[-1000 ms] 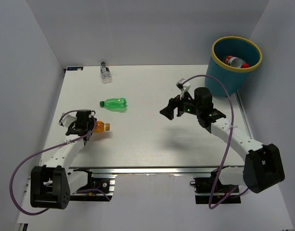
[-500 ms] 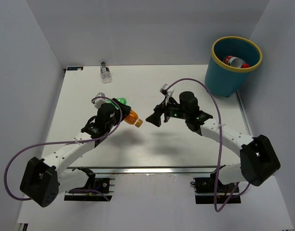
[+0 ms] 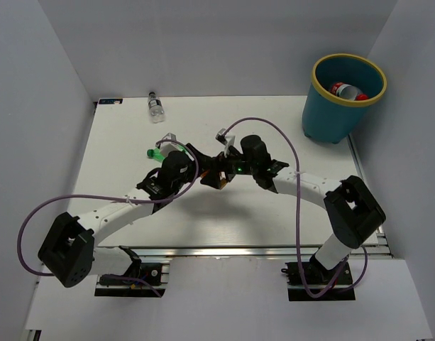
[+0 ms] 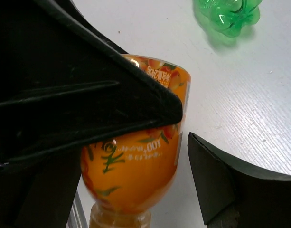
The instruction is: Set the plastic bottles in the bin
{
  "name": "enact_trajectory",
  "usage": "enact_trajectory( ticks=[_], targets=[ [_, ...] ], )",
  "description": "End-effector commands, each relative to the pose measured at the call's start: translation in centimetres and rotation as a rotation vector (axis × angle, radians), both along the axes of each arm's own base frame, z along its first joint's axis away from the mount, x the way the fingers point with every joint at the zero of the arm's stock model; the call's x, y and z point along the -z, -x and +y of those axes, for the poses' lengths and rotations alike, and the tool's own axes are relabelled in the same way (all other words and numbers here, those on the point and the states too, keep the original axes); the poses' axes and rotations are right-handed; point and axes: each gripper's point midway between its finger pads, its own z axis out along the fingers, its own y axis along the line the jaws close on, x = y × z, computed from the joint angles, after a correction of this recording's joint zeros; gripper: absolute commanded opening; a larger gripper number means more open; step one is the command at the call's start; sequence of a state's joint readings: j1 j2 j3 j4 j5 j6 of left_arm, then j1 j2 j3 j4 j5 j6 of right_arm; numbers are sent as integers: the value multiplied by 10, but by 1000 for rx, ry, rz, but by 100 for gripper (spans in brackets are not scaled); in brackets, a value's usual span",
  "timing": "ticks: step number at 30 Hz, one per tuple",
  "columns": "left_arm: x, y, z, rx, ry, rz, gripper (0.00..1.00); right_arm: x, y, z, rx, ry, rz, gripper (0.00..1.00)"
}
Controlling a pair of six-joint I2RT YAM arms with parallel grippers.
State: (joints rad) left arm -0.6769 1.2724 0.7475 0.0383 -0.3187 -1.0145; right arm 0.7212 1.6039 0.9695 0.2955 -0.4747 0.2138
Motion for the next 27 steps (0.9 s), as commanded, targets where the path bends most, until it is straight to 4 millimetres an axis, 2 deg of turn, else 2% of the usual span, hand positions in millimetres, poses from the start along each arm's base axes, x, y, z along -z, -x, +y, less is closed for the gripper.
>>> enact_trajectory(
  ticks=[1, 4, 5, 6, 7, 8, 9, 10, 13, 14, 16, 17, 18, 19, 21, 22, 23, 24, 25, 26, 27],
  targets=[
    [-27, -9, -7, -4, 17, -61, 27, -23, -5, 16, -14, -63, -24, 89],
    [-24, -10, -9, 4, 11, -50, 29, -25, -8, 17, 7, -79, -25, 76],
    [-24, -9, -8, 5, 12, -51, 33, -26, -8, 17, 14, -85, -25, 59],
    [-23, -8, -8, 3, 13, -51, 39, -28, -8, 15, 25, -95, -22, 51],
    [-24, -8, -7, 0, 14, -53, 55, -31, -10, 14, 46, -100, -30, 44],
    [-27, -7, -6, -1, 18, -62, 64, -31, -11, 11, 63, -100, -29, 38],
    [-28, -7, -4, -4, 13, -63, 71, -32, -13, 9, 81, -97, -32, 37],
    [-26, -6, -1, -11, -3, -53, 98, -30, -18, 5, 116, -85, -33, 35],
    [-38, -7, 4, -28, -37, -57, 98, -29, -28, -4, 184, -70, -21, 34],
    [-37, -8, 13, -62, -71, -46, 98, -27, -30, -8, 202, -58, -10, 34],
    [-58, -13, 26, -120, -100, -79, 98, -20, -41, -20, 269, -46, 16, 33],
    [-59, -16, 41, -179, -143, -74, 98, -17, -47, -27, 297, -46, 27, 33],
    [-64, -17, 48, -197, -162, -79, 98, -15, -48, -30, 298, -47, 37, 33],
    [-78, -20, 54, -217, -159, -98, 98, -13, -50, -35, 309, -45, 42, 32],
    [-79, -25, 76, -262, -184, -84, 98, -18, -65, -54, 365, -43, 39, 32],
    [-78, -26, 85, -284, -185, -73, 98, -26, -72, -63, 388, -53, 25, 32],
    [-71, -31, 108, -331, -192, -45, 98, -41, -87, -84, 443, -76, 3, 32],
    [-64, -32, 109, -306, -160, -12, 98, -54, -94, -93, 455, -94, -20, 32],
    [-51, -30, 120, -315, -155, 22, 98, -90, -105, -106, 481, -131, -87, 32],
    [-44, -32, 135, -349, -148, 39, 98, -108, -122, -132, 540, -124, -149, 32],
    [-39, -30, 142, -373, -152, 46, 98, -120, -132, -149, 600, -94, -183, 33]
  ],
)
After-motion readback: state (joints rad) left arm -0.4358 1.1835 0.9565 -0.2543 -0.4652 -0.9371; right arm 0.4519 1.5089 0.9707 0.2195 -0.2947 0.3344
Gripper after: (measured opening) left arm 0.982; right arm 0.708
